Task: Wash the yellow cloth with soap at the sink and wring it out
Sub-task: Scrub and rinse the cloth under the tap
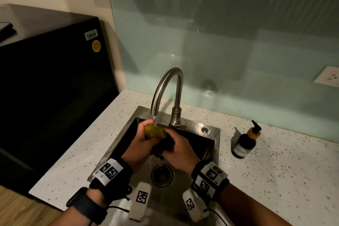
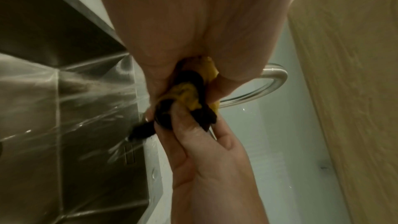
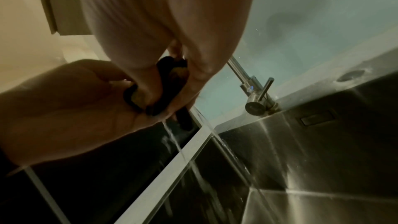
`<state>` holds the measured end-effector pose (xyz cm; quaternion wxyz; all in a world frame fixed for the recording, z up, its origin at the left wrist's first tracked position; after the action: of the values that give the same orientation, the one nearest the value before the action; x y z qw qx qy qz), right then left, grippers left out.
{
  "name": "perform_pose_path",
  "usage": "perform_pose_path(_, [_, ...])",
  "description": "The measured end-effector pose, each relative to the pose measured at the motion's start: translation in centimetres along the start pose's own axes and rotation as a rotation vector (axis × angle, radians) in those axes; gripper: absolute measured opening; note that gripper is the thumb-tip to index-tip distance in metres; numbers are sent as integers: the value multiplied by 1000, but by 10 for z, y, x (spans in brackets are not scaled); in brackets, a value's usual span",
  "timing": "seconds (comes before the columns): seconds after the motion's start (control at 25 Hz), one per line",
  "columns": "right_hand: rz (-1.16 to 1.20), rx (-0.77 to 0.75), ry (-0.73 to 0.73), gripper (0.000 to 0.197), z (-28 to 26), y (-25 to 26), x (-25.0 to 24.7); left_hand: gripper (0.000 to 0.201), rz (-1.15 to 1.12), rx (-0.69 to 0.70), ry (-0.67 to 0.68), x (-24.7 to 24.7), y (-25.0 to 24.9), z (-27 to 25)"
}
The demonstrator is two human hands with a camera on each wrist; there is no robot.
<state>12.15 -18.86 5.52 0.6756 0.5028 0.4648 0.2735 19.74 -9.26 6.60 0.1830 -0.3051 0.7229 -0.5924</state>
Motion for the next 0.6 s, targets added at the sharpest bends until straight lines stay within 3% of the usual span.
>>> perform_pose_path(0.12, [-98, -30, -105, 39, 3, 2, -13, 56, 100, -34, 19, -4, 2, 0])
perform_pose_path(0.24, [-145, -53, -91, 29, 3, 10, -12, 33, 233, 81, 21, -13, -5, 3])
perform_pose_path(0.32, [-117, -85, -70, 27, 4, 19, -5, 31, 369, 155, 7, -13, -7, 7])
perform_pose_path(0.4, [-48, -93, -79, 38, 8, 24, -1, 27, 432, 171, -28, -15, -5, 13])
perform_pose_path(0.6, [-160, -68, 71, 92, 17, 17, 16, 16, 187, 47, -111, -28, 5, 24])
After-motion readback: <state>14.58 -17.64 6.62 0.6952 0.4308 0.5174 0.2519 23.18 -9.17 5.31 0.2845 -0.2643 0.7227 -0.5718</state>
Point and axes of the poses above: each hand's wrist, its own z-axis towards the middle knuckle, its own x-axis out of the palm, y = z × x, the point moved 8 cm from there along z, towards the middle knuckle, and after that the axes turned 2 degrees about z, right-handed, at the moved point
